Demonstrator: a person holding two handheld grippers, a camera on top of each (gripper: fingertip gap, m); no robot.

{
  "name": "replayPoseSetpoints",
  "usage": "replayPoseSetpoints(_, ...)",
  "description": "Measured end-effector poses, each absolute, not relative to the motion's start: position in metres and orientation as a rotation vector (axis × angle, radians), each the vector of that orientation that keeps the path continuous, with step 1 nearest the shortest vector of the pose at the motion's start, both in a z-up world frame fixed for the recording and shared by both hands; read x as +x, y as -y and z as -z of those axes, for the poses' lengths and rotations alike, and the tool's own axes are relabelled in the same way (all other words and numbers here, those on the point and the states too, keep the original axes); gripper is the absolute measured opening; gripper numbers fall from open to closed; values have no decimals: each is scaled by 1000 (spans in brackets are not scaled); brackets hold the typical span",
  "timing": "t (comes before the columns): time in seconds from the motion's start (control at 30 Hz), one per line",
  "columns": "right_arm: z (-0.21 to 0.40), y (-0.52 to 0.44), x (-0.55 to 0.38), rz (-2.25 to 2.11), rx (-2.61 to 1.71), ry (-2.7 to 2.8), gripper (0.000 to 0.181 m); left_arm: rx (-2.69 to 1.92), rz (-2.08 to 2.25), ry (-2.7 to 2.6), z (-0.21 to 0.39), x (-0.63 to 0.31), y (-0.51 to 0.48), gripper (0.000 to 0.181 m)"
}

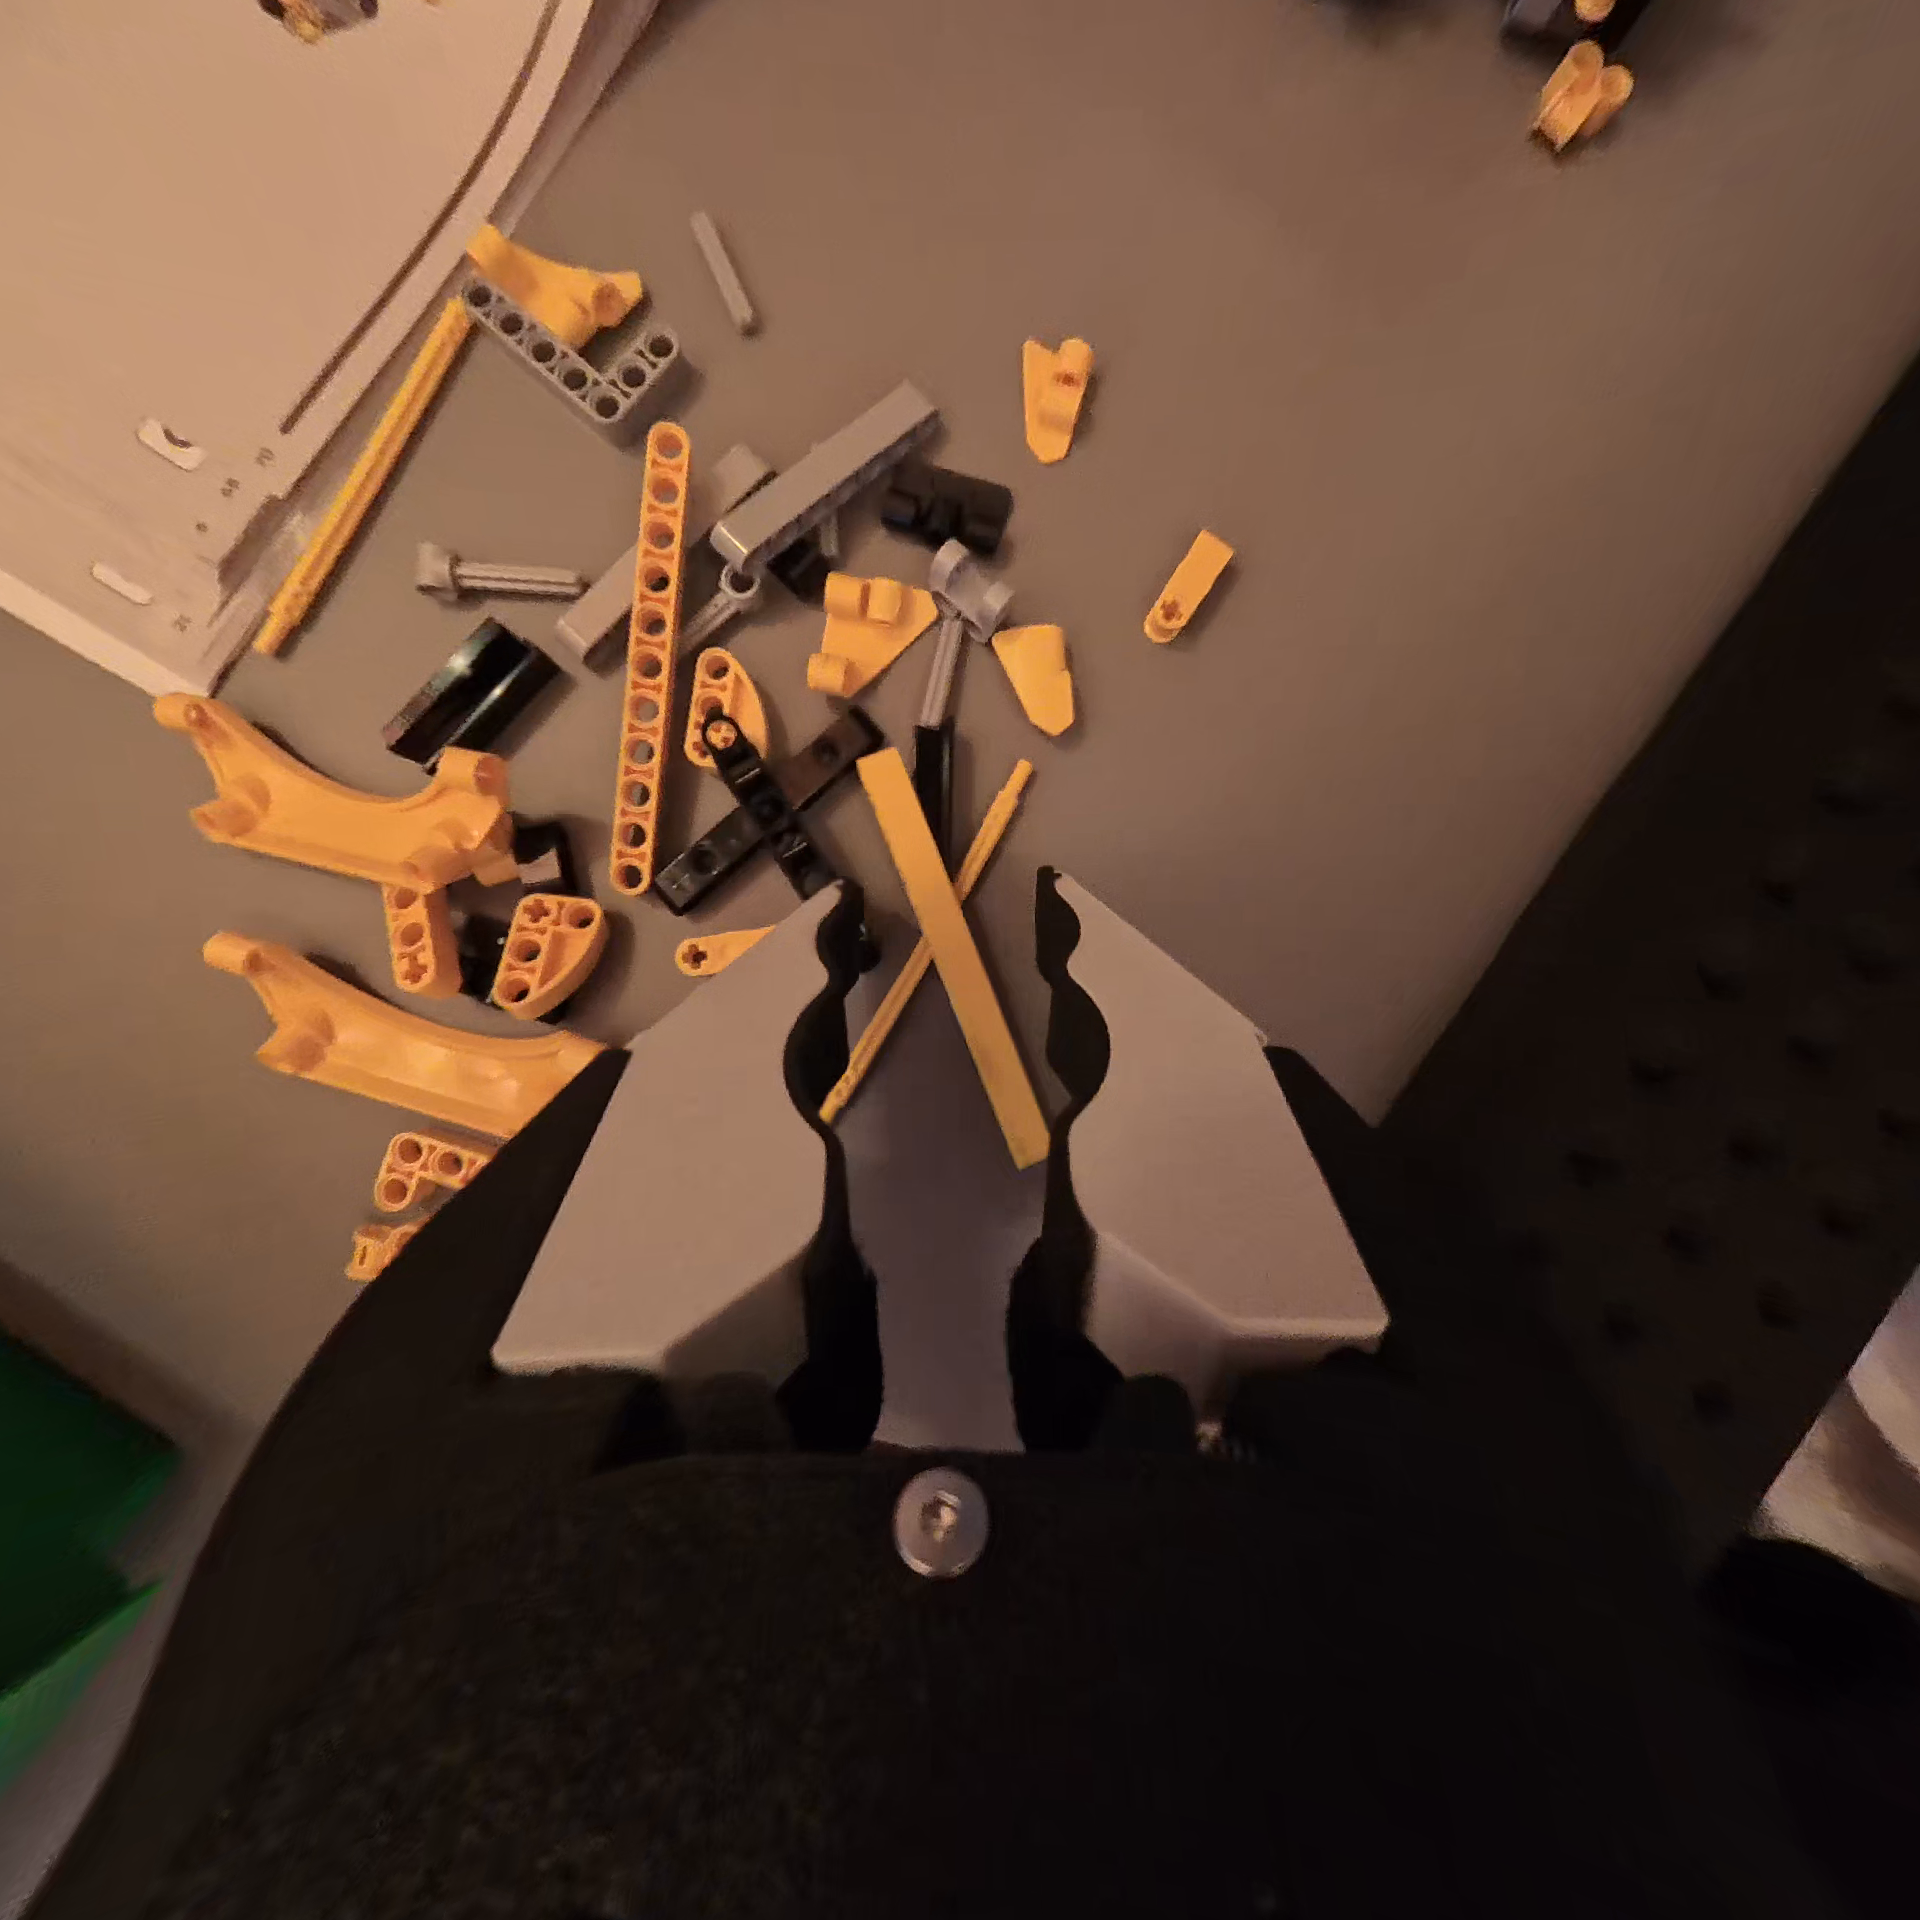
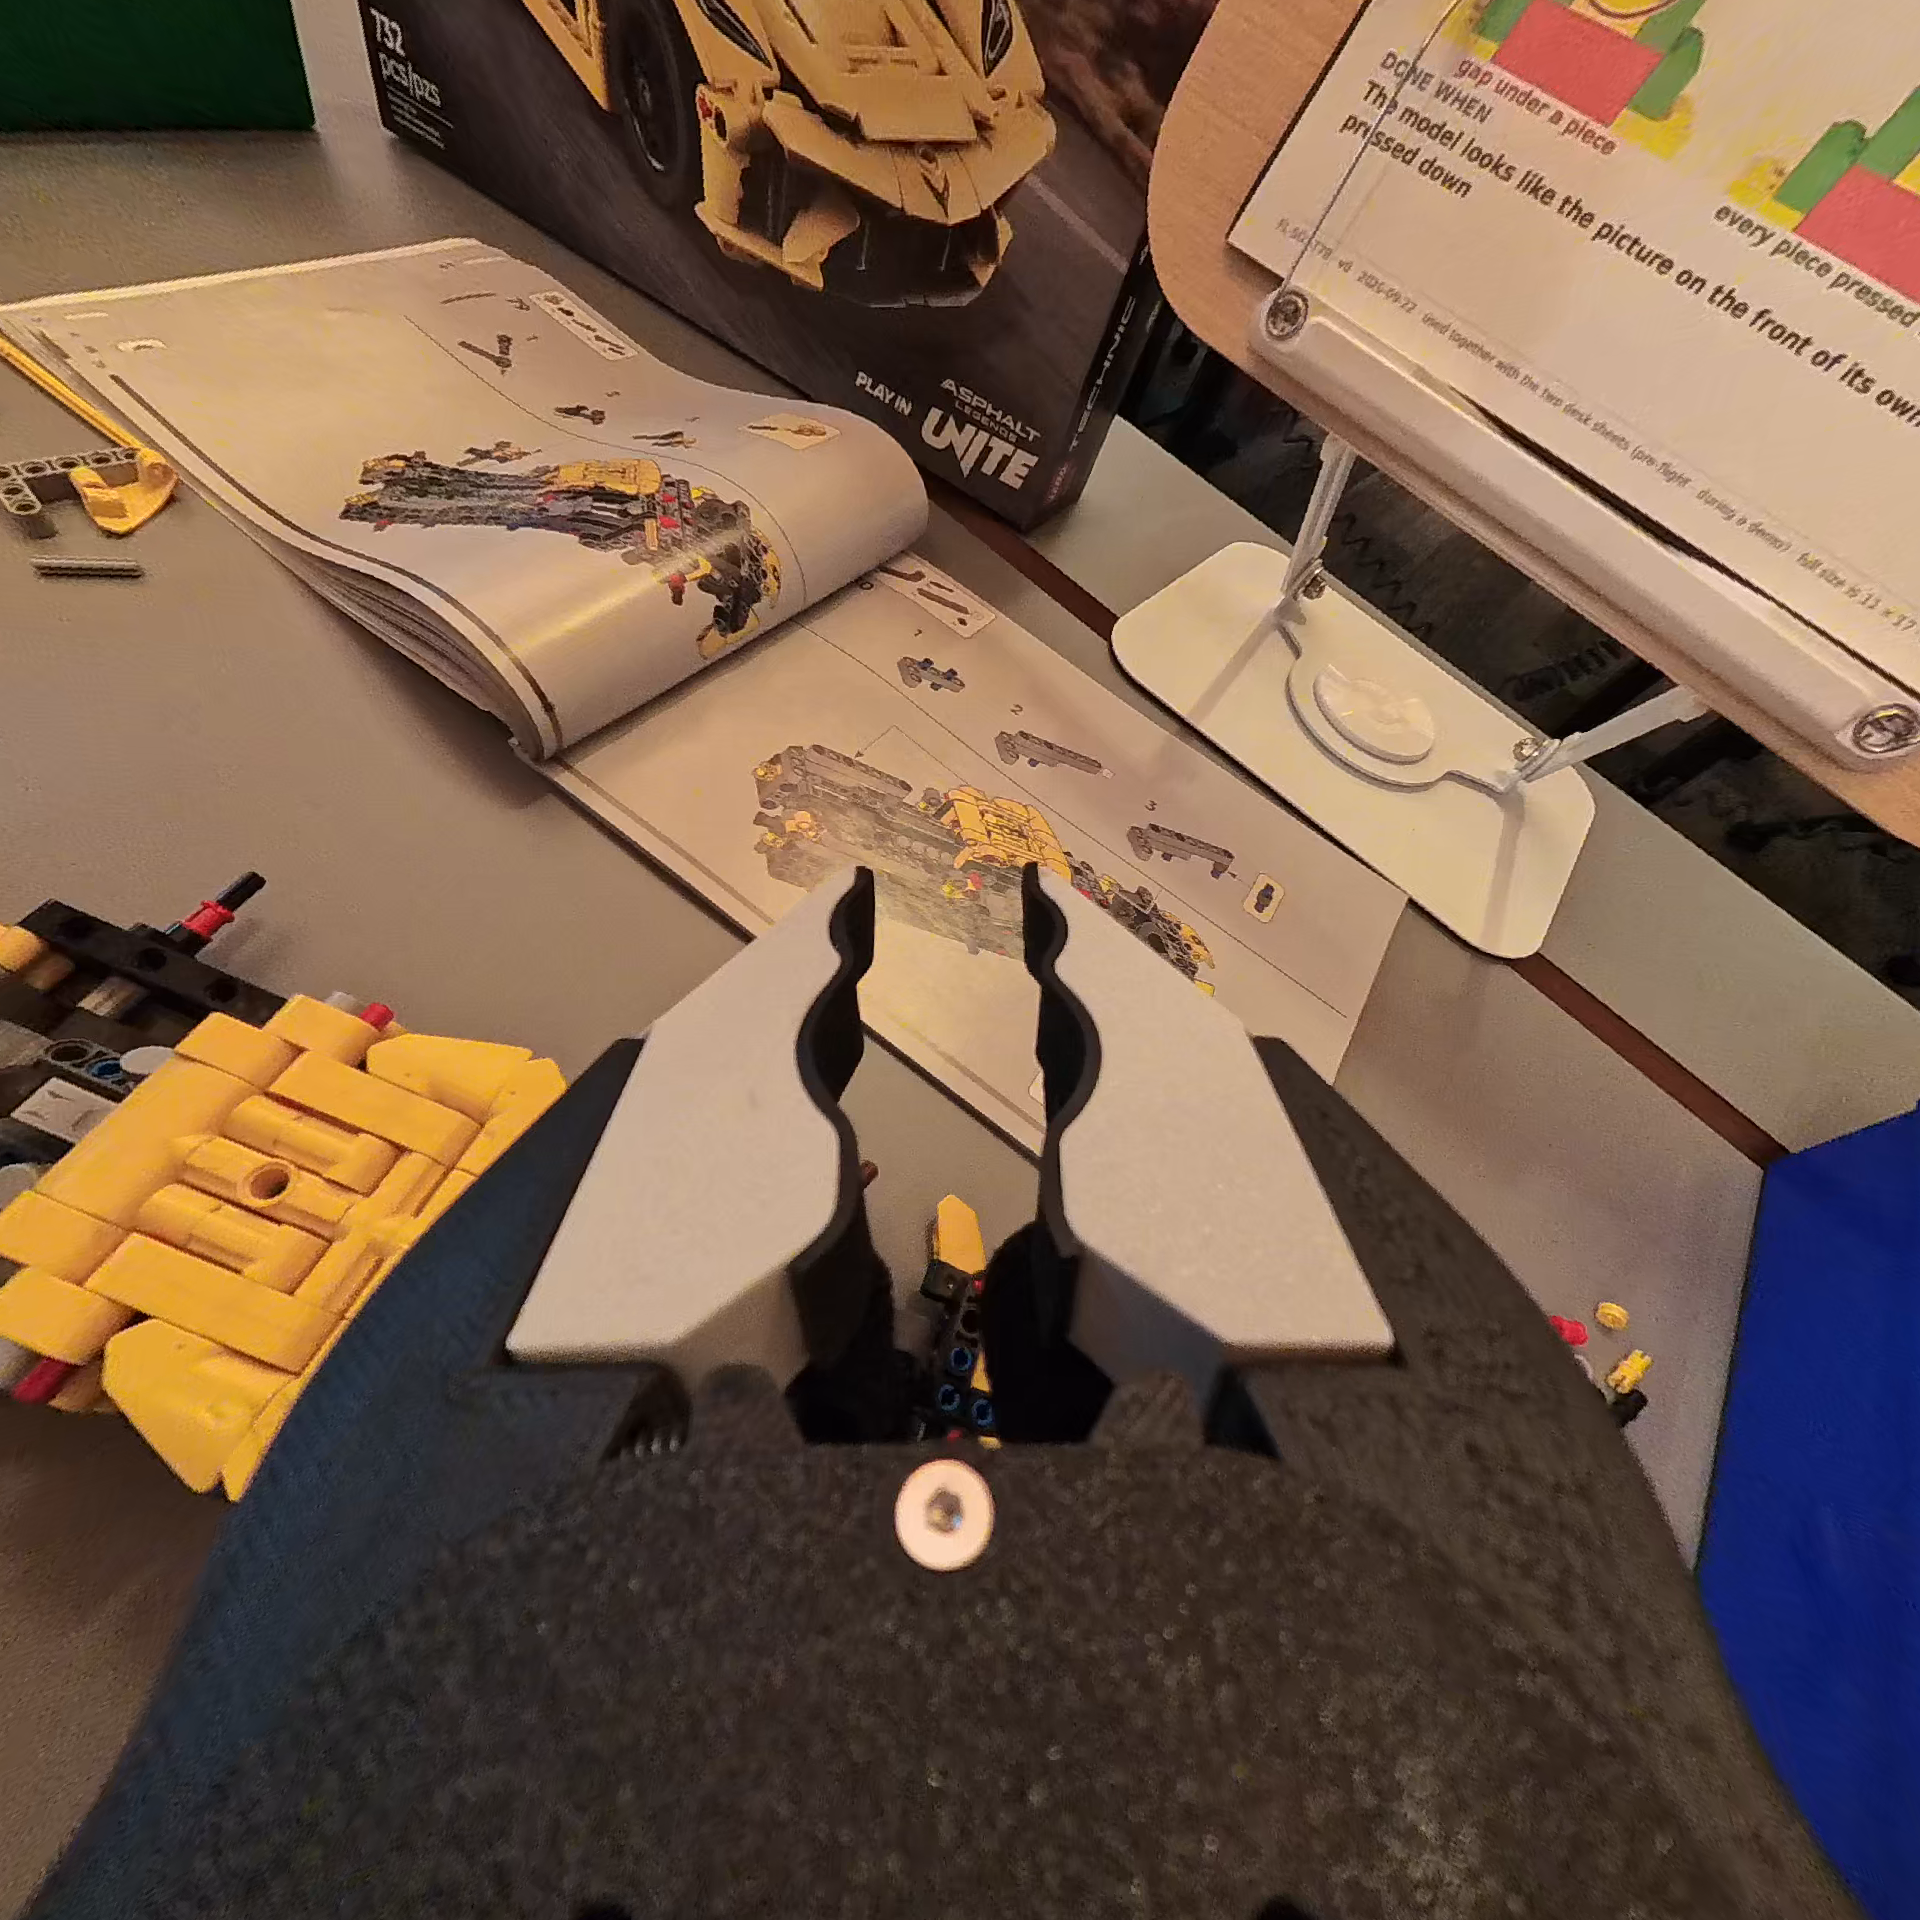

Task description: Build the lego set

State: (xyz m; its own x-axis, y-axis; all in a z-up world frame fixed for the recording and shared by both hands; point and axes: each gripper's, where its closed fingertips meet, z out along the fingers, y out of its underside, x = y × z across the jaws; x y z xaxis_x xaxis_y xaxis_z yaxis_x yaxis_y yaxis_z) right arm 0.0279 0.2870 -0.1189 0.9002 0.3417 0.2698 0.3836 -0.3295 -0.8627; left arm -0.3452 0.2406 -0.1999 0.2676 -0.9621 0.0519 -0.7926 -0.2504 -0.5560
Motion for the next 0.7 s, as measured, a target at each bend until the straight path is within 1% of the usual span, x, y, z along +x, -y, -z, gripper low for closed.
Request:
replayPoseSetpoints(0.03,119,-287,27,46,-1942,533,27,-2128,533,-1596,202,-345,-239,28)
replayPoseSetpoints(0.07,120,-287,27,46,-1943,537,27,-2137,503,-1609,204,-347,-240,14)
replayPoseSetpoints(0.1,120,-287,26,46,-1944,541,27,-2134,477,-1618,205,-349,-241,9)
replayPoseSetpoints(0.3,120,-287,27,82,-1937,559,26,-2093,471,-1556,190,-356,-252,7)
replayPoseSetpoints(0.4,118,-287,30,99,-1934,541,24,-2058,670,-1627,177,-349,-223,8)
replayPoseSetpoints(0.43,117,-288,32,102,-1937,528,23,-2044,705,-1679,178,-348,-211,8)
replayPoseSetpoints(0.57,115,-288,35,59,-1939,490,24,-2007,558,-1861,197,-350,-199,8)
replayPoseSetpoints(0.63,113,-288,38,61,-1936,464,28,-2040,542,-1836,199,-353,-207,8)
replayPoseSetpoints(0.7,112,-288,39,63,-1936,460,28,-2081,617,-1778,195,-353,-215,8)
